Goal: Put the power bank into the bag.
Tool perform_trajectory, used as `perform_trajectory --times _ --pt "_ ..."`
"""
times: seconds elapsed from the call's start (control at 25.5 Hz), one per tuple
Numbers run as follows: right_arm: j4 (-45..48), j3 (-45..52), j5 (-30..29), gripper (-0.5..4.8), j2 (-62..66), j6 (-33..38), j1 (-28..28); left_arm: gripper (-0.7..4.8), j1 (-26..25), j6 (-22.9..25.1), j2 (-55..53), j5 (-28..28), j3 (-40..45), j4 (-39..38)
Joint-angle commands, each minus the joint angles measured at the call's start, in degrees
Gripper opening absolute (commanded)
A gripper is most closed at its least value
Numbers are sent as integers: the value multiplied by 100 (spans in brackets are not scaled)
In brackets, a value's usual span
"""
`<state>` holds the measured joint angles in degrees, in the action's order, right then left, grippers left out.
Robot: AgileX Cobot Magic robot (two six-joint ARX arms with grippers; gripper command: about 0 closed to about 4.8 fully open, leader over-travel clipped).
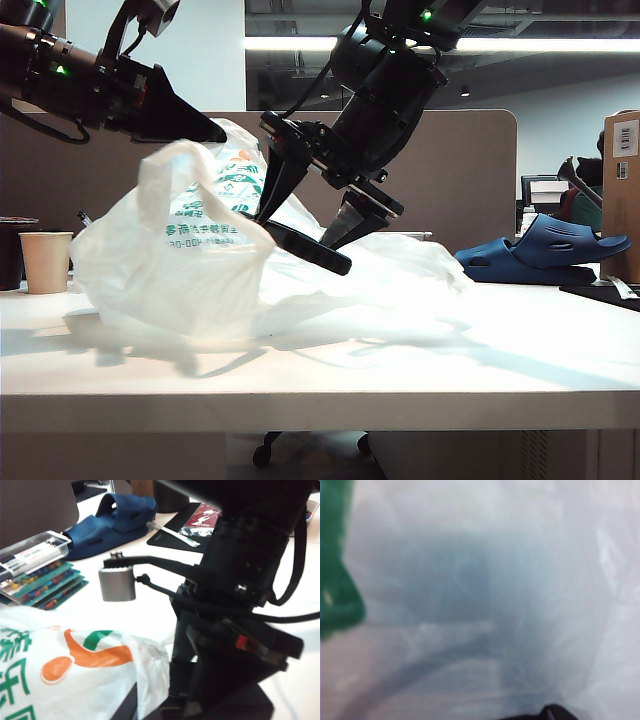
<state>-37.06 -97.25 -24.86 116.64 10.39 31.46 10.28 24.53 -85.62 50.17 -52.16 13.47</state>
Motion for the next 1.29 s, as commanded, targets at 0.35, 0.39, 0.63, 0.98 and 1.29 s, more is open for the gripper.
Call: perform_trajectory --times 0.35,0.39,0.63,0.98,1.29 --pt "1217 -44 -83 157 22 11 42 -6 7 -17 28 986 -20 72" --pt "1228 -42 -87 157 26 11 46 -6 7 -17 28 1008 -20 118" --pt "1384 -42 -365 157 319 72 186 -6 66 -269 26 1054 -20 599" --pt "1569 -42 -306 157 994 160 374 -6 105 -269 24 855 -20 498" --pt "1471 -44 -162 348 1003 160 376 -6 103 -267 24 227 -20 170"
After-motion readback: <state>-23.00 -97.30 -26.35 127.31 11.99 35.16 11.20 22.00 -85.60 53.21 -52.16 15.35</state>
